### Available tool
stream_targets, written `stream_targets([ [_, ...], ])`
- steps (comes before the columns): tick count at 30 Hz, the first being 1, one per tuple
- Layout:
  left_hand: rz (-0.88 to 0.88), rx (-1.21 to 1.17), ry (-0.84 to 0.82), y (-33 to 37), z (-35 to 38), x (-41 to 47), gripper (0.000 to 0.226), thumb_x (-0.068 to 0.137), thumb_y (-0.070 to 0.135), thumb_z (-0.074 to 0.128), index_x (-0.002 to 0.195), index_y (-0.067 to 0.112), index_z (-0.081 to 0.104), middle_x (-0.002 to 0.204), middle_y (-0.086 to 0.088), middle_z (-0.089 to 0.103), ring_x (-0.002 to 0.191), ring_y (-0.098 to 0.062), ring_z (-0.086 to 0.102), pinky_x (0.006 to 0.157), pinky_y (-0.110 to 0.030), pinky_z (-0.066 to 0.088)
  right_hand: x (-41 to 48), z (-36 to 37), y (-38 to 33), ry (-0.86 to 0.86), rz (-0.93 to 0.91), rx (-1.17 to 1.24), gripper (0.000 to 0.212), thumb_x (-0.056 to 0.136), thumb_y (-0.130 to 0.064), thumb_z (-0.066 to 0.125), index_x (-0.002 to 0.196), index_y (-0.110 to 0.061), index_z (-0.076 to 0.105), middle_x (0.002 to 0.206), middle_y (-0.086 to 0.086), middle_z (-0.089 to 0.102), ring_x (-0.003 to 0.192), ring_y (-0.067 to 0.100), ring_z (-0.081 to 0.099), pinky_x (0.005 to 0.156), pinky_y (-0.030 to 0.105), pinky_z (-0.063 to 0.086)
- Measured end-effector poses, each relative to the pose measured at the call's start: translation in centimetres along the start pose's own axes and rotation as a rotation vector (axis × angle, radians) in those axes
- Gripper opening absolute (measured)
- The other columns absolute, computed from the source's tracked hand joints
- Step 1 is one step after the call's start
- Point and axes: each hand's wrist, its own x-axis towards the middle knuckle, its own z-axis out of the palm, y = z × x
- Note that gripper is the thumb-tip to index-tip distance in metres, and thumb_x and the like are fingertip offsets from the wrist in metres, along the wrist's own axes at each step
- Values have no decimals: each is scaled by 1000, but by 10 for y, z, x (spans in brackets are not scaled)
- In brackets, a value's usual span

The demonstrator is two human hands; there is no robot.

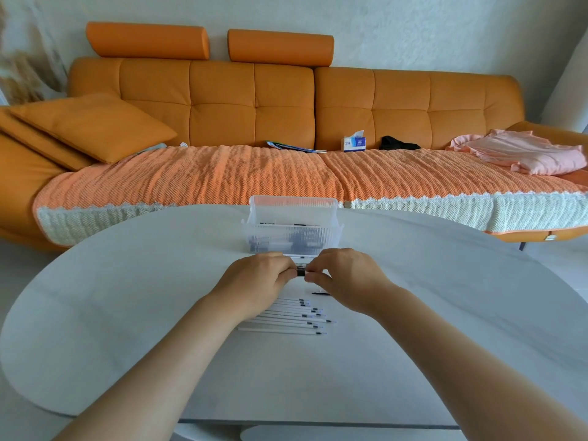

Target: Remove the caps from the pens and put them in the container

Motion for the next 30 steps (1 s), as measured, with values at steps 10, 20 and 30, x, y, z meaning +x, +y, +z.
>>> stream_targets([
  [10, 9, 9, 23, 3, -2, -3, 12, 96, 43, 52, 100, 34, 58, 96, 15, 65, 89, -10, 60, 70, -31, 47, -1, 0, -2, 51, -4, 22, 22, 87, -50, 67, 101, -33, 68, 101, -16, 64, 88, 8, 59, 77, 30, 50],
  [20, -14, -8, -26, 3, 0, -2, 23, 99, 41, 45, 98, 29, 64, 90, 11, 62, 86, -14, 59, 68, -29, 41, 2, -1, -2, 89, -18, 21, 13, 86, -38, 72, 96, -31, 69, 97, -15, 66, 79, 6, 54, 69, 26, 46],
  [30, -62, 15, -69, 3, -2, -3, 30, 101, 41, 40, 95, 29, 67, 93, 9, 66, 86, -15, 60, 75, -31, 46, 1, 3, 2, 98, -38, 34, 11, 86, -39, 71, 92, -31, 67, 95, -16, 65, 85, 8, 60, 73, 31, 51],
])
